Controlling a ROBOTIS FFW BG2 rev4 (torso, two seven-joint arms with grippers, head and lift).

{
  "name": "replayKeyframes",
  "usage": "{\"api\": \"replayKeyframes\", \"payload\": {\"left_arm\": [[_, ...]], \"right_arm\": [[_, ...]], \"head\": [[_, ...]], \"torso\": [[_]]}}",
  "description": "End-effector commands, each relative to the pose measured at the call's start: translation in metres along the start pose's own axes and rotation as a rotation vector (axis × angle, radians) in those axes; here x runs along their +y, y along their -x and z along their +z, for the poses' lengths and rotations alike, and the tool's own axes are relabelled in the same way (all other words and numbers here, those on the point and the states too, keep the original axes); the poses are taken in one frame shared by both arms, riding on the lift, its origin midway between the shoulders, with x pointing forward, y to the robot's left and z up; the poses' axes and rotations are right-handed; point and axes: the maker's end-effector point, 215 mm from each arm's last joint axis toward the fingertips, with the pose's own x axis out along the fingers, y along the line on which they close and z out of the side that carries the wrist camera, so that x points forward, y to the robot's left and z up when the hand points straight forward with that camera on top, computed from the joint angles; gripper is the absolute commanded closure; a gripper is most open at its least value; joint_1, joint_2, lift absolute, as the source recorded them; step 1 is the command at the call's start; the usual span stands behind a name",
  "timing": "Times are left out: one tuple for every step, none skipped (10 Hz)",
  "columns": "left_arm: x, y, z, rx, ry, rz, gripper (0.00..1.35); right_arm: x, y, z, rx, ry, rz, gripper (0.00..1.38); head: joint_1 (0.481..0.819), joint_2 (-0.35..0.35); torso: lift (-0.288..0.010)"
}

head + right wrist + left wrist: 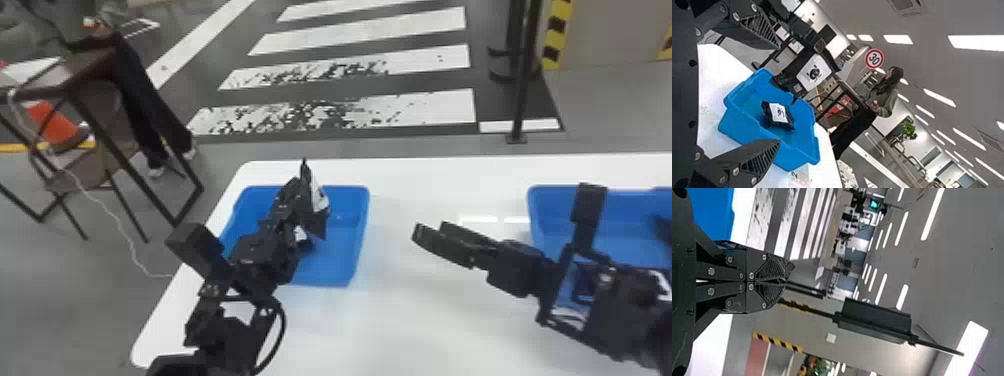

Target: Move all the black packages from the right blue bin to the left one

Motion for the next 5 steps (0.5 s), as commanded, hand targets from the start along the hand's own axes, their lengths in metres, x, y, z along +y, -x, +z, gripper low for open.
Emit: {"api": "replayKeyframes", "payload": {"left_arm": [[0.044,-0.005,-0.022,0.032,-0.079,0.071,1.21],[0.055,-0.002,-0.026,0.028,-0.090,0.098,1.21],[0.058,0.002,-0.027,-0.001,-0.052,0.113,0.80],[0.053,0.006,-0.032,-0.006,-0.006,0.108,0.18],[0.045,0.009,-0.031,-0.017,0.008,0.094,0.00]], "right_arm": [[-0.002,0.004,-0.003,-0.006,-0.022,-0.002,0.07],[-0.001,0.005,-0.002,-0.010,-0.021,0.000,0.07],[-0.002,0.012,0.007,-0.021,0.018,-0.010,0.07],[-0.005,0.026,0.026,-0.029,0.100,-0.049,0.07],[-0.012,0.048,0.047,-0.022,0.199,-0.114,0.08]], "head": [[0.695,0.350],[0.695,0.350],[0.695,0.350],[0.695,0.350],[0.695,0.350]], "torso": [[-0.140],[-0.140],[-0.140],[-0.140],[-0.140]]}}
